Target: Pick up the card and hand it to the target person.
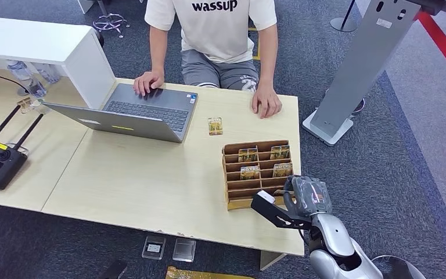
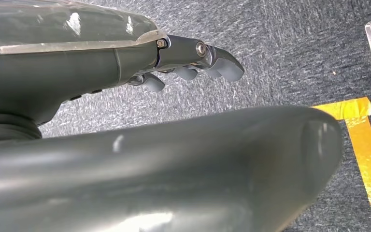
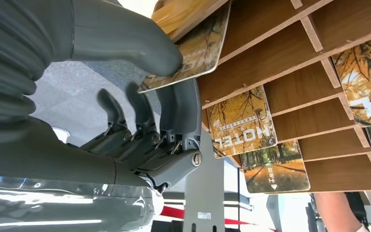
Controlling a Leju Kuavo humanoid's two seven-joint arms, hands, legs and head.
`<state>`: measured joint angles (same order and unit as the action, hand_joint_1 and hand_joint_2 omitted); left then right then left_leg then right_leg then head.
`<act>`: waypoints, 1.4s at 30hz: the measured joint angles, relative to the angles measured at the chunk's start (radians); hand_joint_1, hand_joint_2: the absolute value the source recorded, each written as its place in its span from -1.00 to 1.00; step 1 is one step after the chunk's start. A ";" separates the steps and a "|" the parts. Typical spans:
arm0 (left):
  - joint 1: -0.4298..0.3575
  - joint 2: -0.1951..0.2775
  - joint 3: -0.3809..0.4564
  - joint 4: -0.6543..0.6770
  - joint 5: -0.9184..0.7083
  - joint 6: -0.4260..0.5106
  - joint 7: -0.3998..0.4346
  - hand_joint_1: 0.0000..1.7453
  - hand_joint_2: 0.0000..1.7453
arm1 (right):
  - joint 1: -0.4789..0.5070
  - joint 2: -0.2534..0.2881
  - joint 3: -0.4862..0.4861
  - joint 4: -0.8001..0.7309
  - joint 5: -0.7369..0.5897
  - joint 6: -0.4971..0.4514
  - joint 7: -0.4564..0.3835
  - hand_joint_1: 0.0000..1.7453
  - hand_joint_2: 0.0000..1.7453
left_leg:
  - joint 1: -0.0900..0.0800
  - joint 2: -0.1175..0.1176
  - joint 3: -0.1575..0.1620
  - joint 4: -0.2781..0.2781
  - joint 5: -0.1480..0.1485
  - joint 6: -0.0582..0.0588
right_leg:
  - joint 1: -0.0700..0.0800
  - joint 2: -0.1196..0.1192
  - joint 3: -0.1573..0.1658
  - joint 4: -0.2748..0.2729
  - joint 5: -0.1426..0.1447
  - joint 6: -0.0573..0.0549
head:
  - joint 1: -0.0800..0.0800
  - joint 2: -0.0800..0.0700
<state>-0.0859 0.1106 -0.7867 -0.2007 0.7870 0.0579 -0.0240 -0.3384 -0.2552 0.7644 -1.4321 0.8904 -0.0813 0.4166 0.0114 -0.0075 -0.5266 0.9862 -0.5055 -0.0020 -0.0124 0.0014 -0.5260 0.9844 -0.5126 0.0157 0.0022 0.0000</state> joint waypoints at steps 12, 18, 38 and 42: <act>0.000 0.006 -0.013 0.000 0.001 0.018 -0.006 -1.00 1.00 | -0.003 0.000 -0.002 -0.003 -0.021 0.004 0.001 1.00 1.00 | 0.000 0.000 0.000 0.000 0.000 0.000 | 0.000 0.000 0.000 0.000 0.000 0.000 | 0.000 0.000; 0.003 0.008 -0.013 0.000 0.018 0.018 0.000 -1.00 1.00 | -0.030 -0.025 -0.025 -0.075 -0.148 0.063 0.039 1.00 1.00 | 0.000 0.000 0.000 0.000 0.000 0.000 | 0.000 0.000 0.000 0.000 0.000 0.000 | 0.000 0.000; -0.005 0.006 -0.044 0.000 0.034 0.017 0.014 -1.00 1.00 | -0.223 -0.015 -0.054 -0.318 -0.106 -0.149 -0.101 1.00 1.00 | 0.000 0.000 -0.002 0.001 0.001 0.000 | 0.000 0.000 0.000 0.001 0.000 0.000 | 0.000 0.000; -0.019 0.002 -0.058 0.000 0.027 0.013 0.024 -1.00 1.00 | -0.256 0.056 -0.022 -0.181 -0.113 -0.252 -0.212 1.00 1.00 | 0.000 -0.001 -0.002 0.001 0.001 0.000 | 0.000 -0.001 0.000 0.001 0.000 0.000 | -0.001 0.000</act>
<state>-0.1051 0.1123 -0.8452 -0.2010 0.8136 0.0706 -0.0002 -0.5940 -0.1990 0.7421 -1.6134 0.7778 -0.3337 0.2046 0.0117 -0.0083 -0.5291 0.9869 -0.5043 -0.0021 -0.0121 0.0008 -0.5263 0.9857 -0.5123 0.0157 0.0016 0.0000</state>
